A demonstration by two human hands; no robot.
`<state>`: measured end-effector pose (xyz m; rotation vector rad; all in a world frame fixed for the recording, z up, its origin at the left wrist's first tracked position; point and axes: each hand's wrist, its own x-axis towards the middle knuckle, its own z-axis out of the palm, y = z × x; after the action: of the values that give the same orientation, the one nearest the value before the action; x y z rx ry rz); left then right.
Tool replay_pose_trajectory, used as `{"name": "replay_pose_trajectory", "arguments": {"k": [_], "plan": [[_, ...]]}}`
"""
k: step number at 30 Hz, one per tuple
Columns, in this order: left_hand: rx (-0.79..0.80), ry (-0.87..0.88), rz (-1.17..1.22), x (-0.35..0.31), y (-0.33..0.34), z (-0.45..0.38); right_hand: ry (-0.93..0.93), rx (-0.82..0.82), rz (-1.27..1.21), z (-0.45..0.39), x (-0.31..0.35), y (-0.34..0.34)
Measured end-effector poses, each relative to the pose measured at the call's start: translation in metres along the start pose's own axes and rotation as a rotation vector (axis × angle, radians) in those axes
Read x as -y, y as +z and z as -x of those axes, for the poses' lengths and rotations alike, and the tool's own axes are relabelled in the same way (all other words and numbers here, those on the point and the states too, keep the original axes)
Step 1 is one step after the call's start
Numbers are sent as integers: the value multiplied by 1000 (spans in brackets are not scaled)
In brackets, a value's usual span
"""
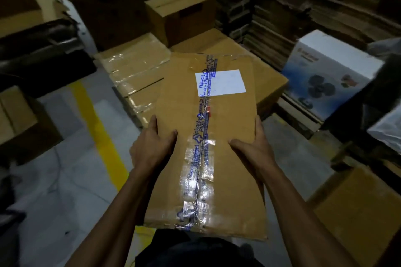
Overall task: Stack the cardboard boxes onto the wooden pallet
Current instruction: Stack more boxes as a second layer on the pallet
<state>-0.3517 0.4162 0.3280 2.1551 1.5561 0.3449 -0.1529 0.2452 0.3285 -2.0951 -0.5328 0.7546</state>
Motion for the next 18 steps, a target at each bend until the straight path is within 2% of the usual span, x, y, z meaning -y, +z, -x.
{"name": "replay_pose_trajectory", "arguments": {"k": [7, 18], "plan": [[-41, -119, 20, 108, -65, -71, -17, 66, 8, -22, 89, 122], [-167, -328, 75, 229, -140, -166, -131, 239, 107, -89, 203, 279]]}}
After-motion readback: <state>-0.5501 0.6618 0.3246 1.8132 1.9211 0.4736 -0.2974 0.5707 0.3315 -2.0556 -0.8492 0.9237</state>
